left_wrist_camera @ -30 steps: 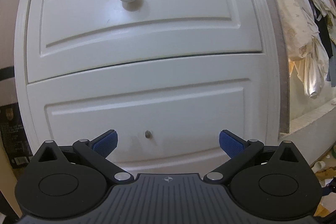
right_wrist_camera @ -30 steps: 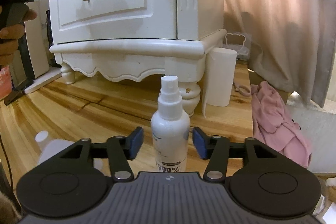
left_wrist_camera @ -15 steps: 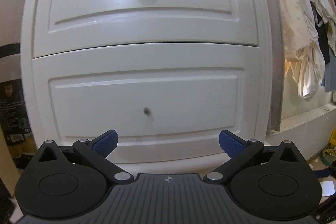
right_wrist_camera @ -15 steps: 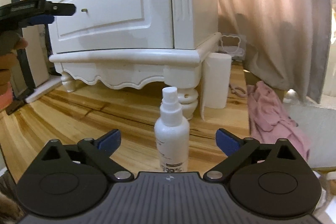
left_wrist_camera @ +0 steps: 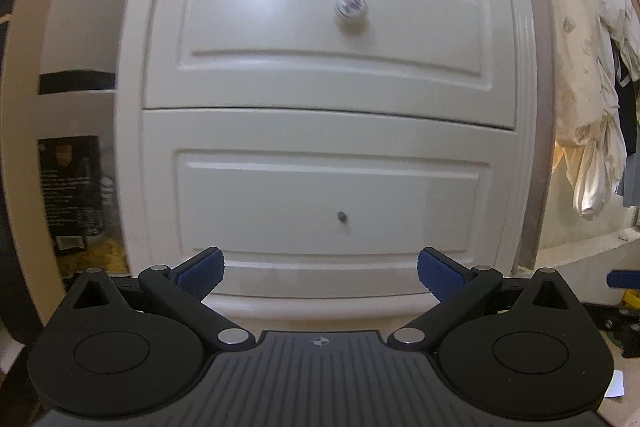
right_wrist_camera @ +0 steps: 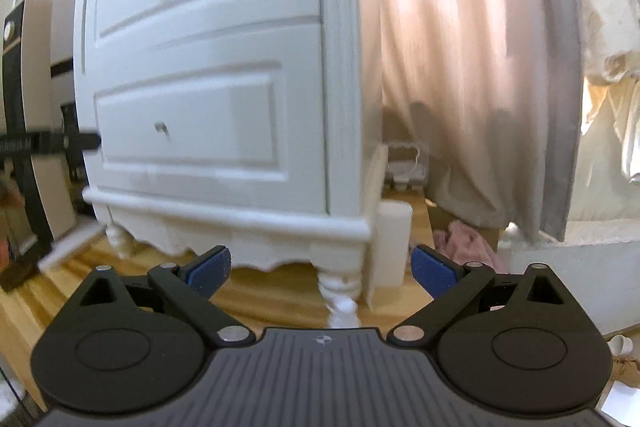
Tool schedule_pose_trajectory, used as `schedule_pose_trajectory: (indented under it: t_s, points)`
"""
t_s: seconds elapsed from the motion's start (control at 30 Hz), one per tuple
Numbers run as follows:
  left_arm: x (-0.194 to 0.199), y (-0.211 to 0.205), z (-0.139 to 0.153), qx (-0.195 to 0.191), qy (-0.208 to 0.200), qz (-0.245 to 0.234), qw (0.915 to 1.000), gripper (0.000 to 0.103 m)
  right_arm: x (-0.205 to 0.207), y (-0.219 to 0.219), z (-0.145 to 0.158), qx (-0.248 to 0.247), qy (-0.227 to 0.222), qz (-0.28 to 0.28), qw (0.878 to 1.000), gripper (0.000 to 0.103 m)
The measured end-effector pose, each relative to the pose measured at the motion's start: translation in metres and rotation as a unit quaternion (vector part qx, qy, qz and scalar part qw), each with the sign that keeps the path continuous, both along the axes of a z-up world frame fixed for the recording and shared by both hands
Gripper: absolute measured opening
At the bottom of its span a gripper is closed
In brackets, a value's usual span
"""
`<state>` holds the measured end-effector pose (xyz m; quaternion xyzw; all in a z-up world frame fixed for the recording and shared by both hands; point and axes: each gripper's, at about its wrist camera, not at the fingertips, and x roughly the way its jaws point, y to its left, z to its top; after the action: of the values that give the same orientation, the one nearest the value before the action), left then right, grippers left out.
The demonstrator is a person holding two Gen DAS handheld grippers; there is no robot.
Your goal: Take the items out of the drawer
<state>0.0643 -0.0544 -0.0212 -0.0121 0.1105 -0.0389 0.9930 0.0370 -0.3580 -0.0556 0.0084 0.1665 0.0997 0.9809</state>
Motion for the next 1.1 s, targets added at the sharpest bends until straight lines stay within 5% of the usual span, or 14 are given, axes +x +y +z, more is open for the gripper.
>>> schedule_pose_trajectory:
  t_s: [0.63,1.1]
  points:
    - [-0.073,0.066,0.039,0.007,-0.015,0.0,0.9999,0.103,-0.051,0.158,0.076,0.001,-0.042,-0.061,0.997,0.103]
    - [-0.087,0.082,0.044,0.009,-0.017,0.0,0.9998,0.103,-0.072,0.189,0.086,-0.016,-0.055,-0.068,0.996,0.103]
